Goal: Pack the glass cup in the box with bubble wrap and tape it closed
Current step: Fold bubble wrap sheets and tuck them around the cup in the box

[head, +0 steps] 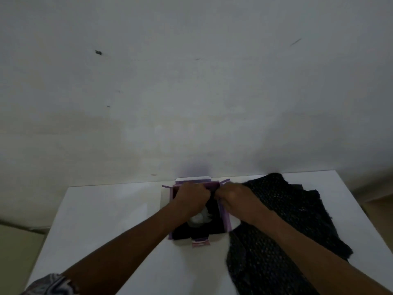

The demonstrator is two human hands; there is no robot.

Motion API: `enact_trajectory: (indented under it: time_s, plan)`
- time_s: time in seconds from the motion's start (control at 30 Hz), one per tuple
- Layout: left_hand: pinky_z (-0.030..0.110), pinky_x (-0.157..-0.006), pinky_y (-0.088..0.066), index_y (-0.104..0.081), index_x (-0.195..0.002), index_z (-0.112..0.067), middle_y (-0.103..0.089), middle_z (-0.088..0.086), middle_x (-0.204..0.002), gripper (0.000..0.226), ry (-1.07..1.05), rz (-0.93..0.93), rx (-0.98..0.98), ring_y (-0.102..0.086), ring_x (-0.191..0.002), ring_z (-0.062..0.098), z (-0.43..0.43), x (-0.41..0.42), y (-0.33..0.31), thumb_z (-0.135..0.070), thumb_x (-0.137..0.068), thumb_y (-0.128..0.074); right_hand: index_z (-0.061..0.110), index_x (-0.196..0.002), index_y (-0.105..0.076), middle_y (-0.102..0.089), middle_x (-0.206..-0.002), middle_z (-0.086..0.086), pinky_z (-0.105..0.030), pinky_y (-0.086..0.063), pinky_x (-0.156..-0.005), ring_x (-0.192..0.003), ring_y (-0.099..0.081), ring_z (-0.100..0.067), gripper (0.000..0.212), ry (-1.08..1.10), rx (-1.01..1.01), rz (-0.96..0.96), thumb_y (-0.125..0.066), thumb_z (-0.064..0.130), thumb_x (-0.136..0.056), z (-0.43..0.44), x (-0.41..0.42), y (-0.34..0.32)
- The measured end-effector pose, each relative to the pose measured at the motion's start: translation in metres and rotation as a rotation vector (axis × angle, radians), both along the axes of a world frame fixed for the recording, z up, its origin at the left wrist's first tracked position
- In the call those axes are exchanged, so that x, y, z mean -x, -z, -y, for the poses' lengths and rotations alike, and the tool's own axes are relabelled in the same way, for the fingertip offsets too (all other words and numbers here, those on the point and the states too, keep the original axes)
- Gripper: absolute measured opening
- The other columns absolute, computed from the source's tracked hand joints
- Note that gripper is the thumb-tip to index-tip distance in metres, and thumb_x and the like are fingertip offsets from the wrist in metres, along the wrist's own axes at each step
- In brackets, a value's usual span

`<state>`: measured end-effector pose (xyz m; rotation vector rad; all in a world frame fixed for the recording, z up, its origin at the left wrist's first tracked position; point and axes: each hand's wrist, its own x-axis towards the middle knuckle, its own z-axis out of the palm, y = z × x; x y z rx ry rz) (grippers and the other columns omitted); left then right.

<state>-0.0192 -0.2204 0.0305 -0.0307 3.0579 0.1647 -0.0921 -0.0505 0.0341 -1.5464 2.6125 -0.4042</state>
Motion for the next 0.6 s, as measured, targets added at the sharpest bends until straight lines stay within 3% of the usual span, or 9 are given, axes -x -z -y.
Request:
enact_trajectory:
  time_s: [0.07,0.17,0.27,0.33,0.4,0.5,0.53,0.6]
  plan:
    - [0.022,-0.043,-0.040,-0.066,-0.070,-0.019,-0.065,-0.001,-0.062,0.006,0.148,-0.199,0.096,-0.063,-0.053,0.019,-0.039,0.012,-0.016,-0.021,-0.068,-0.071,0.015,-0.079,-0.064,-0.064,-0.078,-0.004,-0.033,-0.044,-0.064,-0.075,-0.056,-0.020,0.023,0.114,0.155,0.001,-0.040,0.013,-0.080,-0.034,0.002,-0.008]
    - [0.028,-0.044,-0.046,-0.058,-0.070,-0.019,-0.061,0.003,-0.065,0.004,0.214,-0.280,-0.128,-0.060,-0.059,0.025,-0.109,0.014,-0.001,-0.017,-0.071,-0.055,0.015,-0.080,-0.063,-0.065,-0.083,-0.002,-0.032,-0.046,-0.072,-0.080,-0.057,-0.017,0.021,0.314,0.204,0.070,-0.043,0.016,-0.087,-0.095,0.010,-0.002]
    - [0.032,-0.046,-0.048,-0.058,-0.075,-0.014,-0.060,0.008,-0.074,0.004,0.233,-0.183,-0.302,-0.060,-0.064,0.031,-0.177,0.008,0.032,-0.013,-0.075,-0.055,0.020,-0.081,-0.064,-0.066,-0.086,0.003,-0.029,-0.047,-0.073,-0.080,-0.057,-0.011,0.020,0.430,0.110,0.194,-0.050,0.009,-0.089,-0.162,0.011,0.016]
    - [0.038,-0.053,-0.051,-0.059,-0.078,-0.009,-0.061,0.014,-0.081,0.007,0.236,0.023,-0.372,-0.062,-0.072,0.035,-0.218,-0.002,0.054,-0.011,-0.080,-0.052,0.015,-0.083,-0.067,-0.068,-0.089,-0.002,-0.030,-0.048,-0.076,-0.080,-0.059,-0.014,0.020,0.483,-0.010,0.275,-0.050,0.009,-0.090,-0.206,0.005,0.034]
    - [0.044,-0.070,-0.051,-0.059,-0.095,-0.008,-0.059,0.017,-0.100,0.014,0.241,0.169,-0.343,-0.060,-0.093,0.037,-0.255,-0.016,0.075,-0.017,-0.087,-0.051,0.012,-0.087,-0.067,-0.068,-0.092,-0.010,-0.033,-0.049,-0.078,-0.083,-0.061,-0.022,0.019,0.504,-0.160,0.336,-0.048,0.013,-0.090,-0.247,-0.006,0.053]
    - [0.052,-0.092,-0.041,-0.043,-0.131,-0.014,-0.040,0.015,-0.134,0.053,0.285,0.404,-0.199,-0.039,-0.122,0.036,-0.289,-0.033,0.100,-0.029,-0.084,-0.064,0.010,-0.091,-0.066,-0.067,-0.091,-0.015,-0.035,-0.049,-0.068,-0.082,-0.063,-0.029,0.020,0.472,-0.328,0.329,-0.048,0.008,-0.082,-0.296,-0.028,0.079]
    - [0.054,-0.095,-0.038,-0.039,-0.135,-0.014,-0.035,0.014,-0.139,0.060,0.281,0.460,-0.153,-0.033,-0.126,0.036,-0.293,-0.036,0.108,-0.030,-0.083,-0.065,0.012,-0.093,-0.065,-0.067,-0.091,-0.013,-0.035,-0.049,-0.065,-0.082,-0.064,-0.030,0.020,0.451,-0.353,0.299,-0.051,0.011,-0.079,-0.309,-0.033,0.089]
    - [0.052,-0.095,-0.041,-0.042,-0.131,-0.012,-0.036,0.014,-0.138,0.048,0.315,0.439,-0.094,-0.035,-0.126,0.035,-0.289,-0.044,0.121,-0.022,-0.087,-0.059,0.019,-0.102,-0.063,-0.067,-0.097,-0.006,-0.035,-0.051,-0.067,-0.089,-0.063,-0.027,0.028,0.375,-0.356,0.273,-0.056,0.033,-0.079,-0.330,-0.040,0.103]
